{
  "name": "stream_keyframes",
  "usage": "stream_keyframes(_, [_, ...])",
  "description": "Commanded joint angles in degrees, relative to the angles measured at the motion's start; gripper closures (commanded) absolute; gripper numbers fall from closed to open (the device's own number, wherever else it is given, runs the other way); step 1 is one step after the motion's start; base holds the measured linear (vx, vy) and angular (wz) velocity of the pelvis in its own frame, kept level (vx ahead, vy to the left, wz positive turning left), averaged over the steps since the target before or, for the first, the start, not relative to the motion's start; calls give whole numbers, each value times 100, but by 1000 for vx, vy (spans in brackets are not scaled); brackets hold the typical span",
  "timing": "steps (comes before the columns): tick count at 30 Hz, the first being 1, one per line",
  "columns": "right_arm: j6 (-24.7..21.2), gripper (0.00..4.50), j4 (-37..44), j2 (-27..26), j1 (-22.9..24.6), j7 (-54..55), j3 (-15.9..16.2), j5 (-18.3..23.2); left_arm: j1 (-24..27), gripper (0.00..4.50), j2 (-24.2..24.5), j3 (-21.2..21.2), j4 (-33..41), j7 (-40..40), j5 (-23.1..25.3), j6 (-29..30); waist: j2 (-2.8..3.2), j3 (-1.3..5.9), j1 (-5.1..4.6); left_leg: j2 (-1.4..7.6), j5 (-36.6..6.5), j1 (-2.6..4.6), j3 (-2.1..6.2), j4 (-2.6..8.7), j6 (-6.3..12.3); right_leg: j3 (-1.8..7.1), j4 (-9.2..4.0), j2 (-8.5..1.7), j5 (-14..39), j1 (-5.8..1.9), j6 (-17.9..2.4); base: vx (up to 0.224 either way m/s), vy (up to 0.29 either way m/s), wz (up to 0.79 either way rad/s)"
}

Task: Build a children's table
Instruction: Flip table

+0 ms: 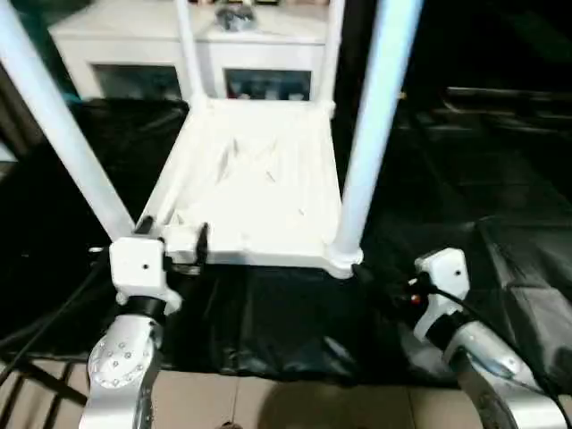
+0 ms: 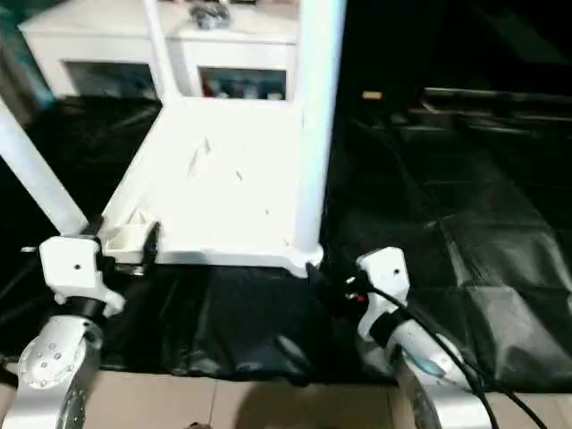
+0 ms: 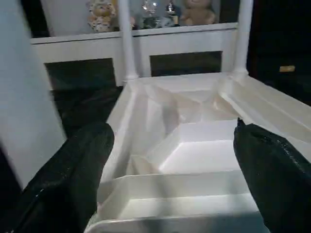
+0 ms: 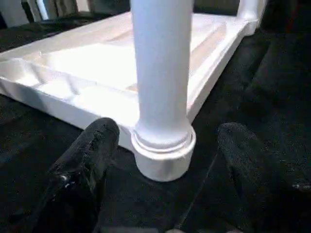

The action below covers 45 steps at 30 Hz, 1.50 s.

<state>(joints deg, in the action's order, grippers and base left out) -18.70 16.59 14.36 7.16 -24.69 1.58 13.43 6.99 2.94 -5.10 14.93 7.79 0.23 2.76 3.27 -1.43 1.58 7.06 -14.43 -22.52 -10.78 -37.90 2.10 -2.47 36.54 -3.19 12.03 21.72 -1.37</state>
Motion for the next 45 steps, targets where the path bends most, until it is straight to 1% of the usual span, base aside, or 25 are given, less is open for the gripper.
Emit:
stream_keyframes(1, [66,80,-21,132,-14,-161,-123,122,59,6,-47,-10,95,-90,34,-66,140,257,-46,1529,105,334,947,1160,-665,-21,231,-155,708,202,419,0,0,0])
stream_keyframes(2, [68,80,9,216,-27,-320,-105,177,81,6,-30,-35,105,-145,80,-40,96,282,-32,1414,78,332,909,1074,-137,59,206,-262,640,141,417,0,0,0])
stream_keyframes(3, [78,80,35,292,-35,-453,-83,209,96,6,-16,-71,79,-230,144,-18,25,281,35,1122,-67,272,746,898,266,190,-92,-401,307,32,204,-75,-64,1])
stream_keyframes(4, [84,80,69,399,-48,-651,-47,259,134,6,14,-116,11,-411,246,43,-119,285,55,609,-716,88,449,693,155,333,-457,-602,-70,-162,-221,-100,-94,-7])
stream_keyframes(5, [84,80,69,399,-48,-651,-47,259,134,6,14,-116,11,-411,246,43,-147,268,74,421,-641,-65,350,584,151,355,-567,-858,-118,-279,-377,-100,-94,-7])
stream_keyframes(6, [21,80,97,488,-62,-824,-10,344,164,6,-22,-200,-9,-536,244,15,-216,216,199,469,-717,-31,375,489,111,420,-707,-1004,663,-242,-234,-97,-109,-12])
stream_keyframes(7, [-54,62,134,598,-79,-1081,33,493,185,1,-95,-311,-29,-641,161,55,-186,178,231,529,-856,-24,419,559,46,378,-744,-927,1747,-238,-222,-82,-87,-9])
stream_keyframes(8, [-54,62,134,598,-79,-1081,33,493,185,1,-95,-311,-29,-641,161,55,-178,156,223,552,-1011,-10,421,609,2,334,-764,-843,2189,-214,-259,-82,-87,-9])
stream_keyframes(9, [-56,62,173,691,-88,-1349,72,637,185,1,-106,-359,-36,-695,174,127,-161,100,182,580,-1509,23,443,702,-126,259,-789,-707,2908,-161,-268,-76,-52,-12])
stream_keyframes(11, [-146,42,200,812,-122,-1657,133,816,152,0,-133,-430,-74,-729,126,135,-130,27,145,606,-2370,155,492,731,-392,218,-864,-661,3683,-55,-202,-80,-29,-9])
stream_keyframes(12, [-198,35,190,847,-170,-1750,163,868,120,0,-143,-471,-95,-758,100,155,-121,35,120,611,-2636,186,536,743,-527,214,-866,-663,3737,-58,-159,-67,-8,-6])
stream_keyframes(13, [-218,26,178,870,-203,-1805,181,897,102,0,-145,-493,-105,-783,91,175,-114,30,89,619,-2767,151,567,790,-596,202,-846,-651,3585,-89,-151,0,0,0])
stream_keyframes(17, [-201,7,-43,881,-517,-1919,320,857,-205,0,-117,-706,-461,-984,-34,243,-87,14,21,613,-3046,198,595,824,-744,203,-836,-660,3314,-77,-212,0,0,0])
stream_keyframes(20, [-158,7,-220,829,-743,-1947,393,794,-533,0,30,-809,-904,-994,-70,292,-54,55,-28,642,-3053,145,648,919,-898,177,-725,-619,2341,-177,-332,0,0,0])
stream_keyframes(21, [-158,7,-220,829,-743,-1947,393,794,-533,0,30,-809,-904,-994,-70,292,-51,54,-31,630,-3073,147,631,931,-925,184,-700,-601,2042,-159,-383,-5,50,-15])
stream_keyframes(23, [-69,7,-420,766,-969,-1995,471,753,-955,0,218,-984,-1554,-1057,-76,229,-73,85,-13,595,-2872,184,582,900,-880,214,-686,-618,1732,-137,-470,0,0,0])
stream_keyframes(26, [-110,7,-622,650,-1202,-2098,574,803,-1544,0,489,-1274,-2464,-1279,-120,2,-71,119,-2,608,-2347,153,548,885,-681,206,-647,-628,1354,-183,-572,0,0,0])
stream_keyframes(29, [-107,7,-707,608,-1318,-2162,663,835,-1823,0,614,-1415,-2783,-1442,-154,-80,-87,137,35,622,-2090,167,501,856,-567,229,-649,-674,1194,-166,-710,0,0,0])
stream_keyframes(30, [-123,7,-731,593,-1359,-2194,687,865,-1906,0,655,-1453,-2861,-1502,-145,-106,-58,152,45,614,-1932,162,486,828,-506,237,-628,-679,1052,-169,-802,0,0,0])
stream_keyframes(33, [-103,7,-790,573,-1426,-2219,721,850,-2024,0,727,-1486,-2987,-1569,-119,-155,-58,189,63,634,-1417,127,469,812,-330,223,-566,-673,408,-225,-956,54,-21,-1])
stream_keyframes(34, [-47,7,-891,547,-1504,-2265,768,805,-2167,0,771,-1550,-3178,-1596,-157,-235,-58,216,70,645,-1000,118,453,788,-169,208,-498,-658,-204,-252,-1062,50,-8,0])
stream_keyframes(39, [16,7,-1116,482,-1694,-2344,850,761,-2386,0,840,-1638,-3550,-1773,-119,-432,-54,288,113,649,-360,116,434,697,152,174,-403,-671,-1034,-272,-1246,10,-2,0])
stream_keyframes(40, [2,7,-1186,461,-1768,-2414,887,792,-2458,0,850,-1695,-3673,-1915,-144,-481,-60,266,123,649,-290,88,416,691,285,164,-396,-664,-1111,-256,-1291,0,0,0])
stream_keyframes(41, [43,7,-1231,459,-1807,-2434,917,759,-2464,0,845,-1699,-3679,-2000,-119,-472,-56,257,126,654,-408,95,418,708,279,161,-404,-664,-969,-256,-1300,0,0,0])
stream_keyframes(45, [250,7,-1508,375,-1990,-2396,982,606,-2447,0,785,-1689,-3619,-2264,-24,-456,-44,204,138,686,-1244,134,424,785,-56,180,-487,-664,32,-223,-1257,0,0,0])
